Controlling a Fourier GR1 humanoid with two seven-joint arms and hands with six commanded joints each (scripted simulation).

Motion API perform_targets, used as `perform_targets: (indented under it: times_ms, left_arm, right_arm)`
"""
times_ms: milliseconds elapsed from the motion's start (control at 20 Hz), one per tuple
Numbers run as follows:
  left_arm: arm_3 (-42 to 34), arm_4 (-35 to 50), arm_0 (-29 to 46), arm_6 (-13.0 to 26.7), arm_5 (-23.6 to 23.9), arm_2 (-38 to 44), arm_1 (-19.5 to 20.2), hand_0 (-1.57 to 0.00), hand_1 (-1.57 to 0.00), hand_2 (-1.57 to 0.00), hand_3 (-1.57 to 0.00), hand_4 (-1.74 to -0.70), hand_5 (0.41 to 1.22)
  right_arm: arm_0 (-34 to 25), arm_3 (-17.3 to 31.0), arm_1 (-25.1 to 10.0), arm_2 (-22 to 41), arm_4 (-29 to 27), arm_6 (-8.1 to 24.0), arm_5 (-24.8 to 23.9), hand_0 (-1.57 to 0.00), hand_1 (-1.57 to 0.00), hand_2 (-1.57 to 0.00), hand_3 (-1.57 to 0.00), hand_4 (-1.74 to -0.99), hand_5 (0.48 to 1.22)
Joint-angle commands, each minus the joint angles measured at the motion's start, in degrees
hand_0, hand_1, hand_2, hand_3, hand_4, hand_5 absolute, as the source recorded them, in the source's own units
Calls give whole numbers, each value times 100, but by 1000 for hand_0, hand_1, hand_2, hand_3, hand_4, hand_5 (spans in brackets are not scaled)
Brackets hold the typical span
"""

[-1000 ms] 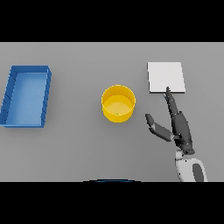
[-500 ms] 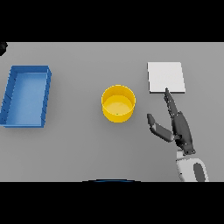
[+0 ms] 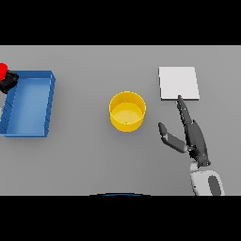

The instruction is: Pick up the red beaker and tilt it to pour out 1 green nut into yellow bowl. Pick up the yellow bowl and place it on the metallic measuring scale.

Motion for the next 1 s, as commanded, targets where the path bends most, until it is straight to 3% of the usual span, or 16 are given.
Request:
perform_targets:
  times_ms: [0,50,150,250,350,500,650,750,900,950]
  left_arm:
    - [-153,43,85,70,-110,-36,2,-1571,-1571,-1526,-1525,-1521,818]
    - [-358,139,183,-31,-392,-99,67,-1469,-1344,-1276,-1318,-1369,774]
    - [-615,542,341,-117,-876,-38,103,-940,-860,-817,-843,-1126,705]
    - [-651,719,364,-43,-1253,-59,182,-601,-550,-522,-539,-976,664]
    - [-645,571,334,101,-1397,-219,262,-384,-351,-334,-345,-875,644]
    - [-549,295,368,158,-1391,-387,339,-196,-179,-170,-176,-813,627]
    - [-548,216,342,-50,-1302,-406,346,-100,-91,-87,-90,-783,631]
    - [-522,245,293,-241,-1225,-335,340,-64,-58,-55,-57,-778,633]
    - [-671,391,396,-497,-1088,-256,192,-32,-29,-28,-29,-786,652]
    - [-746,448,442,-513,-1087,-230,174,-25,-23,-22,-23,-793,657]
  right_arm:
    - [29,31,37,31,10,-33,3,1,1,1,1,-1155,670]
    - [69,-4,8,10,12,-52,-5,1,1,1,1,-1153,670]
    - [28,2,25,13,18,5,-25,1,1,1,1,-1149,670]
    - [75,3,2,5,-22,-93,18,1,1,1,1,-1153,670]
    - [2,-18,30,7,-22,-34,-7,1,1,1,1,-1155,669]
    - [47,20,5,46,165,-38,-104,1,1,1,1,-1157,665]
    - [59,-43,16,64,224,-16,-155,1,1,1,1,-1154,657]
    - [-75,-91,-25,132,525,431,-286,1,1,1,1,-1131,631]
    - [-337,-42,-375,354,722,258,128,1,1,1,1,-1080,662]
    - [-526,28,-594,395,845,337,295,1,1,1,1,-1088,665]
